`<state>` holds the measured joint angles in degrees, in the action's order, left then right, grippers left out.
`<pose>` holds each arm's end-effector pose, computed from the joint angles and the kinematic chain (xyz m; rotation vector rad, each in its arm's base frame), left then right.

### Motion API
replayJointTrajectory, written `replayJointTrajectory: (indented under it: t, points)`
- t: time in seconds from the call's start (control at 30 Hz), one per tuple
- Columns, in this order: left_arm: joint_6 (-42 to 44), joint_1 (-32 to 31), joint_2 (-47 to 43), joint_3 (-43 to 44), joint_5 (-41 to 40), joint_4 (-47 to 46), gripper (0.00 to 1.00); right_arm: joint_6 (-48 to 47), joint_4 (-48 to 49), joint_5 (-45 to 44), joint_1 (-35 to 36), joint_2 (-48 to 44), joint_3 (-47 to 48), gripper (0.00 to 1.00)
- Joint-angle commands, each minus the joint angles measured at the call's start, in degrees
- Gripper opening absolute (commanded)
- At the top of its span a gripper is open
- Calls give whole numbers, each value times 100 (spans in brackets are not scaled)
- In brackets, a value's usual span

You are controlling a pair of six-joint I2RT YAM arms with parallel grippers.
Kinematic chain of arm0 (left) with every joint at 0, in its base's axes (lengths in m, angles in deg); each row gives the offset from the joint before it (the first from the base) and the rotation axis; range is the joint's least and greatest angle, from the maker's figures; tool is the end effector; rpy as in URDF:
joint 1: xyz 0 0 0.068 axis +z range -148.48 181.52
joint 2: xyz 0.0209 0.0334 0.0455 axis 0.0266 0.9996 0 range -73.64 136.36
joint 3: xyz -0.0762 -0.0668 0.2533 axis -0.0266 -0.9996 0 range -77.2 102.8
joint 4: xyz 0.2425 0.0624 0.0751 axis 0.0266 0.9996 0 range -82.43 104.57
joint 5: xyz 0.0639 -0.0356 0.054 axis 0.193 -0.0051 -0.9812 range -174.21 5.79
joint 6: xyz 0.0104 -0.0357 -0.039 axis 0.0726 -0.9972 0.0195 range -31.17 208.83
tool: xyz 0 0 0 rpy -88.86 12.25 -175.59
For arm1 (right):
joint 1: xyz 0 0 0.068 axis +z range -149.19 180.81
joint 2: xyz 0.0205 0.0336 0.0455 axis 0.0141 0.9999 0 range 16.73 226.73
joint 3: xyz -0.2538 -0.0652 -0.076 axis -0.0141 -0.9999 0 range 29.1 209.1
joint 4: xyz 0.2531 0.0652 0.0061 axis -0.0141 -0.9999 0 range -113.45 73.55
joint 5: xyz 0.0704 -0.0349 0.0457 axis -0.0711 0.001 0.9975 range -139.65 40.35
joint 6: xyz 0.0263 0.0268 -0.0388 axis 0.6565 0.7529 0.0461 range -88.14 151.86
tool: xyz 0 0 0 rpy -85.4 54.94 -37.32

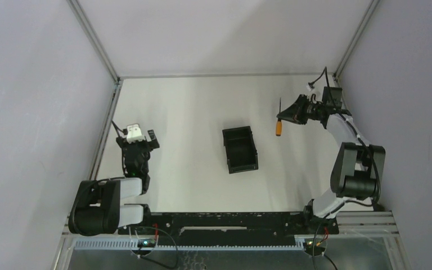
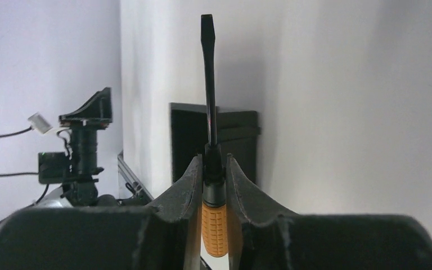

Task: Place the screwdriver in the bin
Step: Pick up the screwdriver from the center of the board, then place the screwdriver in the bin.

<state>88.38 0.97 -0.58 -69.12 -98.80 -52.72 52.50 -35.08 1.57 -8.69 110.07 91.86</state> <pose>0.2092 0.0070 0.1606 -0.1922 1.6424 0.1972 0.3397 -0.0287 0.2312 0.1998 2.3010 1.1668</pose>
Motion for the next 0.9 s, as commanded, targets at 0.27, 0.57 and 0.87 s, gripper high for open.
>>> replayJointTrajectory:
  t: [0.27, 0.57, 0.87]
  points:
    - [84, 38, -85, 244, 61, -137, 98, -213, -33, -1575, 1844, -1824, 357, 7]
    - [88, 38, -89, 248, 61, -133, 98, -1378, -233, -3301, 3270, -1883, 395, 7]
    - [80, 38, -85, 248, 59, -136, 98, -2200, -249, -4135, 4018, -1248, 396, 7]
